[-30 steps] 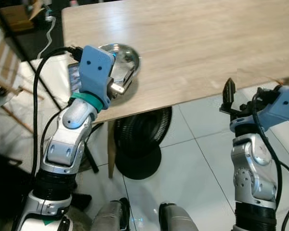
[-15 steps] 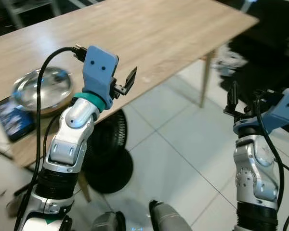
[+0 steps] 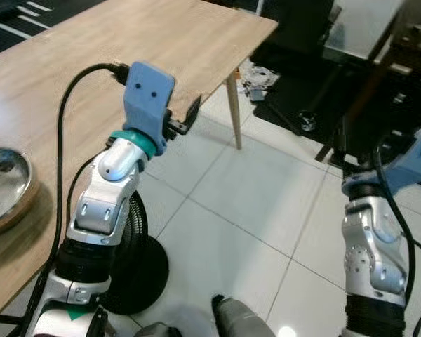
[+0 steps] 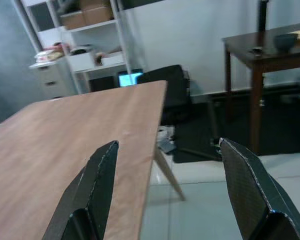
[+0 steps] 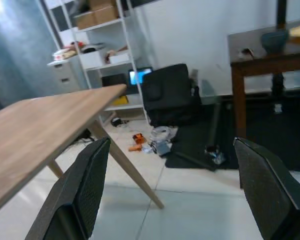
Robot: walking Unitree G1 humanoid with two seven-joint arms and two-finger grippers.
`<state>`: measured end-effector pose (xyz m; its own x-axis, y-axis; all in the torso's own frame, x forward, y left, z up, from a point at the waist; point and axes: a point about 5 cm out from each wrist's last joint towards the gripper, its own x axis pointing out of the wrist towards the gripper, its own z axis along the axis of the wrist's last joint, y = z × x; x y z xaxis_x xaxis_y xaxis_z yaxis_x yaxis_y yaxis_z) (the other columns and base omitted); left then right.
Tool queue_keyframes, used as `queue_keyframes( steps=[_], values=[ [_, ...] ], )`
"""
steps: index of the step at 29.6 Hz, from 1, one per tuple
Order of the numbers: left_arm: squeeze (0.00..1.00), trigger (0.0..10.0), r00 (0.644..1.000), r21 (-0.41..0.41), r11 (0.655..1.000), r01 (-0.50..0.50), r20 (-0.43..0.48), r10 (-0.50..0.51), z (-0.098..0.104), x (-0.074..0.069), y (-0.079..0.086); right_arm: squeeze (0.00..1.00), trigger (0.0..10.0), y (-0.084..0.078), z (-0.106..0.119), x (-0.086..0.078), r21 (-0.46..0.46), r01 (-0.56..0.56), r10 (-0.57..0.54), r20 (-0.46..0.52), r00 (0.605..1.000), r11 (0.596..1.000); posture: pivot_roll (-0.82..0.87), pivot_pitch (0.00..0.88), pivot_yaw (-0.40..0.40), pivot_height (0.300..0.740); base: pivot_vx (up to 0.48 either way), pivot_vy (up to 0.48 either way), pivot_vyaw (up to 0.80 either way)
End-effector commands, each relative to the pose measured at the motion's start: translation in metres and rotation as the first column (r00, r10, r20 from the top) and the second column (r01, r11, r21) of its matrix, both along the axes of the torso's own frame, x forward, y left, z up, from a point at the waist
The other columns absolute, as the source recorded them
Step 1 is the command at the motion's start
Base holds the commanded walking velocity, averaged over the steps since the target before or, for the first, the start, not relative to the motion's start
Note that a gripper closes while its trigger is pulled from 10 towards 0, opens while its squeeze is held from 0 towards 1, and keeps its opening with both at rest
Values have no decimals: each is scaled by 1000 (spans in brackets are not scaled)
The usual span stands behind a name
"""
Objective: Setting the table
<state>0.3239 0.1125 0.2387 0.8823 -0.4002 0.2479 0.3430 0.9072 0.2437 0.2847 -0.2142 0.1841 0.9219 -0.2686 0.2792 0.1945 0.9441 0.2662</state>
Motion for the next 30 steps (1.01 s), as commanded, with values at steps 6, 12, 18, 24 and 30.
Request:
queue_keyframes(
  steps=[6, 12, 18, 24, 30],
  values=[
    [0, 10000, 999, 3, 1000, 18, -35, -18, -6, 2, -3, 0, 10000, -1, -2, 0, 10, 5, -5, -7, 1000, 1000, -35, 28, 82, 740, 0, 0, -800],
    [0, 10000, 999, -3, 1000, 10, -39, -11, -6, 3, -1, 0, 10000, -1, -2, 0, 10, 6, -6, -7, 1000, 1000, -35, 29, 82, 740, 0, 0, -800],
    [0, 10000, 999, -7, 1000, 5, -43, -5, -6, 5, -1, 0, 10000, -2, -2, 0, 11, 10, -10, -5, 1000, 1000, -36, 31, 83, 740, 0, 0, -800],
    [0, 10000, 999, -11, 1000, -2, -52, 1, -6, 7, 0, 0, 10000, -2, -2, -1, 11, 11, -11, -5, 1000, 1000, -37, 32, 83, 740, 0, 0, -800],
    [0, 10000, 998, -9, 1000, -7, -57, 6, -7, 8, 1, 0, 10000, -2, -1, -1, 10, 11, -11, -4, 1000, 1000, -37, 32, 83, 740, 0, 0, -800]
  ],
)
